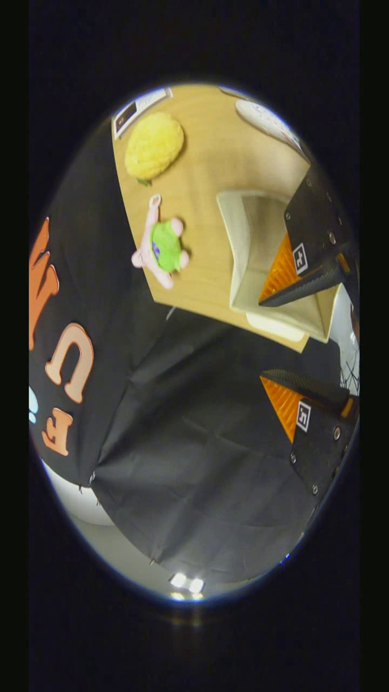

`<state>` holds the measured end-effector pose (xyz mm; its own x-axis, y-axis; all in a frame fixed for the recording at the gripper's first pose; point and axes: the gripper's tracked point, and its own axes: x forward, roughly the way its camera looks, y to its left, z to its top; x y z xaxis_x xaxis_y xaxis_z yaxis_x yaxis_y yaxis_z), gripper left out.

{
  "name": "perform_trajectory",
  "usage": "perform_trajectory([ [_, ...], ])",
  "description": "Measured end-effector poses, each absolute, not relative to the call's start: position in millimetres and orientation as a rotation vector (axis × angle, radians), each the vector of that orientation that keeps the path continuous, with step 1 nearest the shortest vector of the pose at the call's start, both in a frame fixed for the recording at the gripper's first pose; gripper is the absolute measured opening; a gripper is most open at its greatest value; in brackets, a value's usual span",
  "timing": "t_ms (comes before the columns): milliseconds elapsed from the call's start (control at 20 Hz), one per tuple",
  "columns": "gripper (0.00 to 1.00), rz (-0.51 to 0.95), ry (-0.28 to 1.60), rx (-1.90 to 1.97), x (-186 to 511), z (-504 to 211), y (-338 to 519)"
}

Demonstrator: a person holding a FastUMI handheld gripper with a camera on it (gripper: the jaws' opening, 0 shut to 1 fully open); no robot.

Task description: Open the storage box then place both shoes into the box .Put the left shoe in first, then the right shoe, with the right side of both shoes facing outward in a uniform manner.

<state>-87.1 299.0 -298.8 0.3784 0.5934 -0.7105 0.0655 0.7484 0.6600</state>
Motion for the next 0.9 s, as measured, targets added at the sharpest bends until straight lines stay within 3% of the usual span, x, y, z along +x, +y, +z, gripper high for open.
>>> perform_trajectory([
  [200, 0.84, 0.178, 1.196, 0.512, -112, -346, 206],
  [400, 0.88, 0.045, 1.253, 0.455, -150, -369, 134],
  [900, 0.85, -0.113, 1.424, 0.368, -252, -438, 26],
])
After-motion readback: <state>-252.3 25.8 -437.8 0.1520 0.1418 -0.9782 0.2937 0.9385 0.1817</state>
